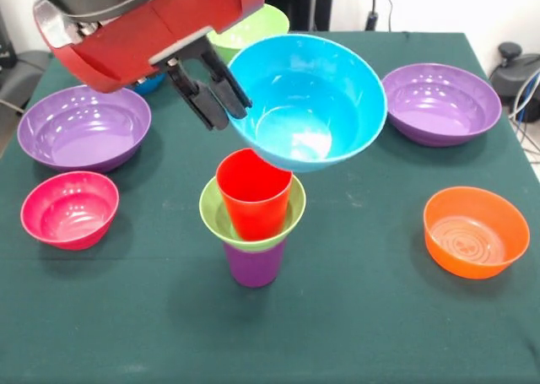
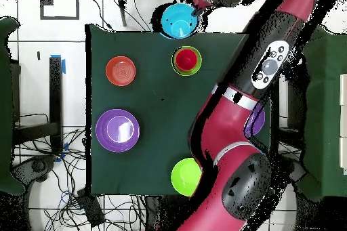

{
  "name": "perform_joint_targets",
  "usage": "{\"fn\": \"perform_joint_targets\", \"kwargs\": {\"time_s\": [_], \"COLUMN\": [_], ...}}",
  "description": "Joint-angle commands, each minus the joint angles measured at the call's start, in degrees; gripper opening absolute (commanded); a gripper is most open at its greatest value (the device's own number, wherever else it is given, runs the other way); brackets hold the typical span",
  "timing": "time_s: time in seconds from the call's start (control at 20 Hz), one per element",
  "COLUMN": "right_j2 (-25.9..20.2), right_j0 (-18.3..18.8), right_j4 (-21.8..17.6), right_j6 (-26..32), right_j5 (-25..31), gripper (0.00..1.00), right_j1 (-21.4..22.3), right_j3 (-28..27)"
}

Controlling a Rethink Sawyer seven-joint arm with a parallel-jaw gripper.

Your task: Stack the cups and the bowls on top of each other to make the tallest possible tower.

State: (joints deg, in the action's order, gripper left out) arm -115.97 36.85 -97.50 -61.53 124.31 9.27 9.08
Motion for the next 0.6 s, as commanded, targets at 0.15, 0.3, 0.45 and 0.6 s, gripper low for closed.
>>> {"fn": "perform_joint_targets", "kwargs": {"time_s": [0.15,0.3,0.45,0.6], "right_j2": [-18.20,-20.44,-21.79,-22.43], "right_j0": [0.32,0.39,0.57,0.91], "right_j4": [-18.33,-20.50,-22.05,-21.93], "right_j6": [20.75,20.56,21.02,21.87], "right_j5": [7.72,8.26,8.45,7.30], "gripper": [0.00,0.00,0.00,0.00], "right_j1": [0.82,0.85,1.00,0.79], "right_j3": [-7.27,-7.49,-7.50,-7.37]}}
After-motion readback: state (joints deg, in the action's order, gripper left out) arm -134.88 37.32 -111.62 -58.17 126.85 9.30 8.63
